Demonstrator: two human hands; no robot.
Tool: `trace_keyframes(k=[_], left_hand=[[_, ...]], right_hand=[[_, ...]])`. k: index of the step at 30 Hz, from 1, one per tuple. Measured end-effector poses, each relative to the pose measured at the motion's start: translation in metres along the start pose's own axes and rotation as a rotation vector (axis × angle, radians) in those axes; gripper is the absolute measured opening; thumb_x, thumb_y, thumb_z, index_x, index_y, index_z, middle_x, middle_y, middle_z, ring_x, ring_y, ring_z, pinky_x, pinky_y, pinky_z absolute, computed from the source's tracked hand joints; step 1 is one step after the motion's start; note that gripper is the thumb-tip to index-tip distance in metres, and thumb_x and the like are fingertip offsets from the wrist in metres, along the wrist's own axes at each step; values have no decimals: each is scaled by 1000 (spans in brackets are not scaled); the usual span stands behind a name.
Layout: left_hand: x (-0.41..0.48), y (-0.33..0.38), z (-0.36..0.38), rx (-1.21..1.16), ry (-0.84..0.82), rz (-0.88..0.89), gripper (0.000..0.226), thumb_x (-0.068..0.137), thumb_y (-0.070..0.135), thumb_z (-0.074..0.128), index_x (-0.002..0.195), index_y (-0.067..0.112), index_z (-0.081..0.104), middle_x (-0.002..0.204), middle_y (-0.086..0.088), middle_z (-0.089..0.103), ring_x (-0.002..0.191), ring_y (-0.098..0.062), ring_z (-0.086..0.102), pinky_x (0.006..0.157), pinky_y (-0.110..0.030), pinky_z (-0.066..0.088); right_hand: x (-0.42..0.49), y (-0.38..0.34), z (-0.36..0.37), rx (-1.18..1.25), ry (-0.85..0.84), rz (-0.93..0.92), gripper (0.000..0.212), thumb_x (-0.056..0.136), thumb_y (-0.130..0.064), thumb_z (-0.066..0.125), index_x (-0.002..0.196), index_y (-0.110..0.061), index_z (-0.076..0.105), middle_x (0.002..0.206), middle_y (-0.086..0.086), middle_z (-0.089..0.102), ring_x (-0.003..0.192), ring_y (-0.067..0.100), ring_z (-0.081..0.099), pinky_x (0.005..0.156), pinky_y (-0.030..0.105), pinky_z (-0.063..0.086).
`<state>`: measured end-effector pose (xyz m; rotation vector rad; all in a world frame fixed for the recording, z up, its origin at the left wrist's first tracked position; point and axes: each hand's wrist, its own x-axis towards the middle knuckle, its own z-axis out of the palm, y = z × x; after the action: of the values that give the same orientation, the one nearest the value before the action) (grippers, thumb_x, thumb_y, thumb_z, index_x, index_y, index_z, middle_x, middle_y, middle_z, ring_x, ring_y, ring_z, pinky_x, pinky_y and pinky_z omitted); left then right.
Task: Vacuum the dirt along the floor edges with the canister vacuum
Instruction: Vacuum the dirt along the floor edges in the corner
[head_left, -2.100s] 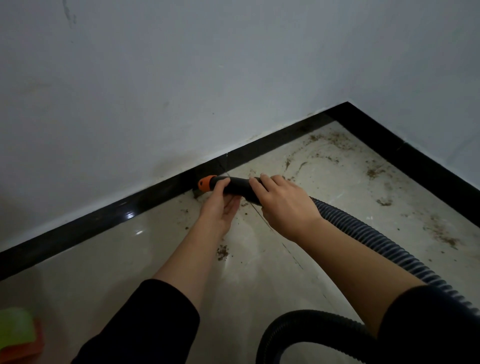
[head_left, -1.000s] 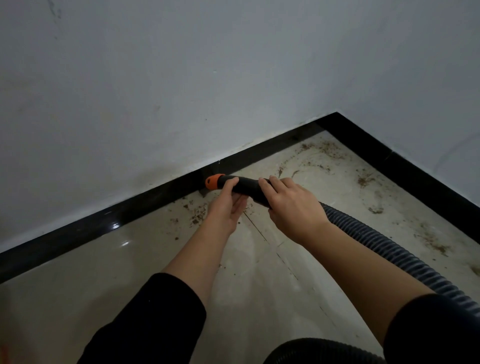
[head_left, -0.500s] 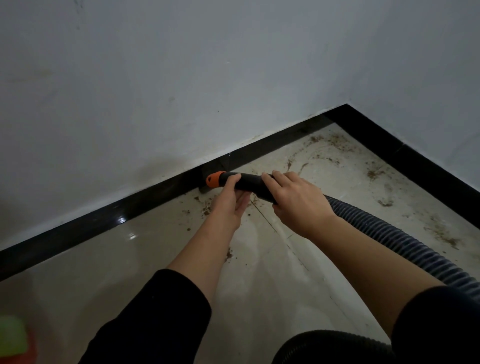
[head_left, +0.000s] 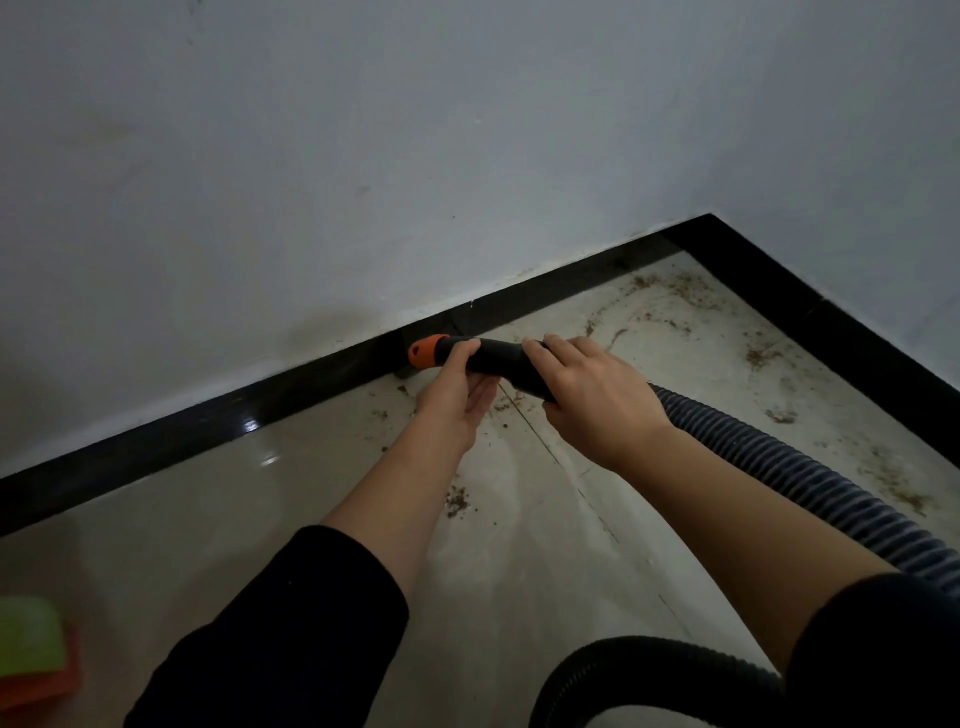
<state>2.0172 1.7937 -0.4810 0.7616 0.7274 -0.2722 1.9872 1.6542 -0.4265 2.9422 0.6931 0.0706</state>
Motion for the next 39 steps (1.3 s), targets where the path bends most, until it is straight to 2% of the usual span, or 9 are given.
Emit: trace_keyframes(k=[7,12,18,23,27,30,39], left_hand=[[-2,-2,-3,-16,23,9,38,86,22,72,118,5,58,98,-14,71,81,-17,69,59,-21,56],[-4,-4,-8,-34,50,17,41,86,20,73,119,3,57,101,-16,71,83,-18,69,66,-23,57],[-11,-6,-12,-57,61,4,43,86,22,72,121,2,57,100,-15,71,83,-17,70,65,-22,57],[-18,-2,-16,-55,85,13,32,87,21,72,111,5,58,94,-13,71,78,-16,68,59,-20,56],[-21,2,-17,-53,90,20,21,87,20,71,97,7,57,93,-13,70,78,-16,67,62,-22,54],[-22,4,-16,-50,86,26,19,87,20,71,94,8,57,92,-13,70,78,-16,67,61,-21,53],[-19,3,-17,-56,69,21,30,87,19,71,110,5,57,97,-14,69,82,-17,67,63,-22,54]], right_hand=[[-1,0,4,20,0,-9,61,93,-17,54,148,-14,27,138,6,46,117,24,47,92,36,48],[-2,-3,4,33,-11,-11,62,91,-15,56,147,-13,29,135,6,48,114,25,48,88,39,51],[-5,-7,1,25,-24,-31,62,92,-17,54,148,-14,27,138,5,46,118,24,46,92,37,49],[-5,-14,1,27,-18,-37,62,93,-19,54,148,-15,27,141,4,45,120,23,45,91,34,45],[-4,-17,-1,25,-12,-41,64,92,-22,57,148,-15,27,141,4,45,120,22,46,92,34,46],[-4,-19,-3,28,-7,-42,65,92,-22,58,149,-15,26,142,5,44,122,23,45,93,34,45],[-6,-16,-2,7,-22,-64,64,94,-20,56,149,-12,25,143,8,42,123,25,45,95,35,45]])
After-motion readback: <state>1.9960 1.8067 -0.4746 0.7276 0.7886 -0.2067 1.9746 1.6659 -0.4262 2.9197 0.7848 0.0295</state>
